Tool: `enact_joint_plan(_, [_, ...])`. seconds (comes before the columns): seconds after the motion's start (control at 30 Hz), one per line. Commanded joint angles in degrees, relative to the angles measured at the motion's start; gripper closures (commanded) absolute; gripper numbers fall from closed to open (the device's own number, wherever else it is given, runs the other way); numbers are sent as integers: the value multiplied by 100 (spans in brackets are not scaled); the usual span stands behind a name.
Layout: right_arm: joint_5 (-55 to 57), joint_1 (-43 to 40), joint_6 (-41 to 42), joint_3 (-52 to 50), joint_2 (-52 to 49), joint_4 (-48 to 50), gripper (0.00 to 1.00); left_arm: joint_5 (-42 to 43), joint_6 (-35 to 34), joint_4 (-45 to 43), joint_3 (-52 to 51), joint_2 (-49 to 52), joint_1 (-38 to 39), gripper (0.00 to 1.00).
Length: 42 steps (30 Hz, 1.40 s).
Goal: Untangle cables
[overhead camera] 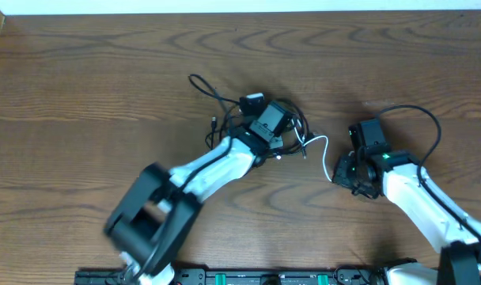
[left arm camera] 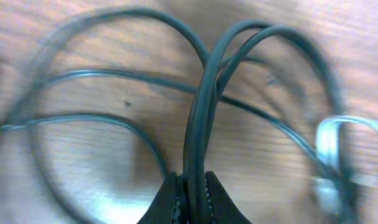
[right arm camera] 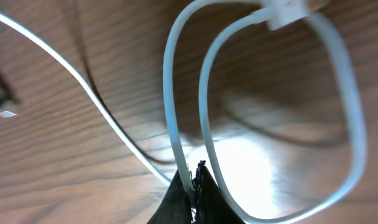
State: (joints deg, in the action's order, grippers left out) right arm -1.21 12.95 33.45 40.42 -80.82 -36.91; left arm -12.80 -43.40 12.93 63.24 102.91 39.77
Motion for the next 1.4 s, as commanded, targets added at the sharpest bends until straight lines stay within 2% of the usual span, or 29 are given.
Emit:
enact_joint_plan(0.0, [872, -116, -46, 39, 409, -116, 99, -166, 186, 240, 35, -1045, -35, 93])
enact_joint_plan(0.23, [949, -785, 74, 37, 710, -240, 99, -227, 636, 813, 35, -2865, -50, 93])
enact_joint_plan(0.43, [1106, -1672, 81, 37, 704, -544, 99, -841, 634, 986, 35, -3882, -59, 92])
enact_joint_plan(0.7, [1152, -2859, 11, 37, 706, -715, 99, -2035, 627, 1185, 35, -4485, -59, 93])
enact_joint_plan(0.87, [433, -2935, -111, 37, 706, -658, 99, -1786, 236, 1213, 35, -4433, -59, 92])
enact_joint_plan(0.9, [192, -2935, -225, 37, 706, -590, 96, -1633, 238, 1213, 35, -4369, -59, 92])
enact_joint_plan(0.97, [-538, -2935, -658, 37, 715, -365, 78, -1447, 238, 1226, 35, -4236, -59, 92])
enact_joint_plan(1.0, [-1241, -2938, -1021, 37, 737, -186, 62, -1320, 238, 1233, 35, -4133, -57, 92])
enact_joint_plan(1.1, [-2599, -2935, -1523, 37, 824, 111, 32, -1010, 238, 1228, 35, -3888, -59, 92])
enact_joint_plan(1.13, [-2994, -2935, -1617, 37, 866, 192, 28, -896, 238, 1226, 35, -3816, -57, 92])
enact_joint_plan(1.27, [-4505, -2935, -2092, 37, 1082, 400, 28, -350, 330, 1150, 35, -3595, -59, 92])
enact_joint_plan(1.37, [-5643, -2935, -2691, 37, 1268, 413, 29, 118, 990, 968, 35, -3482, -57, 92])
